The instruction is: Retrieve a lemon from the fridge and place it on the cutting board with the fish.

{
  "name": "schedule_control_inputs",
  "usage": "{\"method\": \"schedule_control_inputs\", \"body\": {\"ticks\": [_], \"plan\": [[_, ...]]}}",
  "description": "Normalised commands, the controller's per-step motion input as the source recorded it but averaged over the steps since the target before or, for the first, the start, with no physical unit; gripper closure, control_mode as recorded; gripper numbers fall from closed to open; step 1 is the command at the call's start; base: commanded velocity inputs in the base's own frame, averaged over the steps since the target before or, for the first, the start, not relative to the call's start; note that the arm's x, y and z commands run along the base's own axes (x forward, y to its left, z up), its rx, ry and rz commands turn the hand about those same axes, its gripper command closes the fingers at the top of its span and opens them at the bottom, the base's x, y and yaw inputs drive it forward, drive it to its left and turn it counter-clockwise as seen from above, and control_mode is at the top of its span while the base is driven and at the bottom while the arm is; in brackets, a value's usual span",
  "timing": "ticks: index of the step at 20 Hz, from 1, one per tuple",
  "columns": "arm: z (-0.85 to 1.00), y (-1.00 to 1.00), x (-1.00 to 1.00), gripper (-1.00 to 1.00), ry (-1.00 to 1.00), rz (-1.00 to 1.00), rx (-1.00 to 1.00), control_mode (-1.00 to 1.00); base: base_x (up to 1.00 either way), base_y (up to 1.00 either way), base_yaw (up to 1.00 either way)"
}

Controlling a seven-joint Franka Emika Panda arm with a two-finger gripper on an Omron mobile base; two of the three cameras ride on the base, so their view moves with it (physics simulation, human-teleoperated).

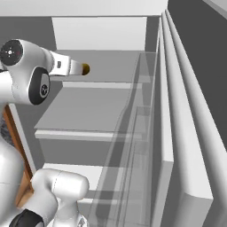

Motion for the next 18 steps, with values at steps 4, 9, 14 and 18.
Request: {"method": "schedule_control_inputs", "body": {"ticks": [4,9,14,18], "plan": [[0.0,0.0,0.2,-1.0,0.03,0.0,0.0,-1.0,0.0,0.0,0.0],[0.0,0.0,0.36,-1.0,0.09,0.0,0.0,-1.0,0.0,0.0,0.0],[-0.04,0.0,0.41,-1.0,0.05,0.0,0.0,-1.0,0.0,0.0,0.0],[-0.14,0.0,0.39,-1.0,0.01,0.0,0.0,-1.0,0.0,0.0,0.0]]}}
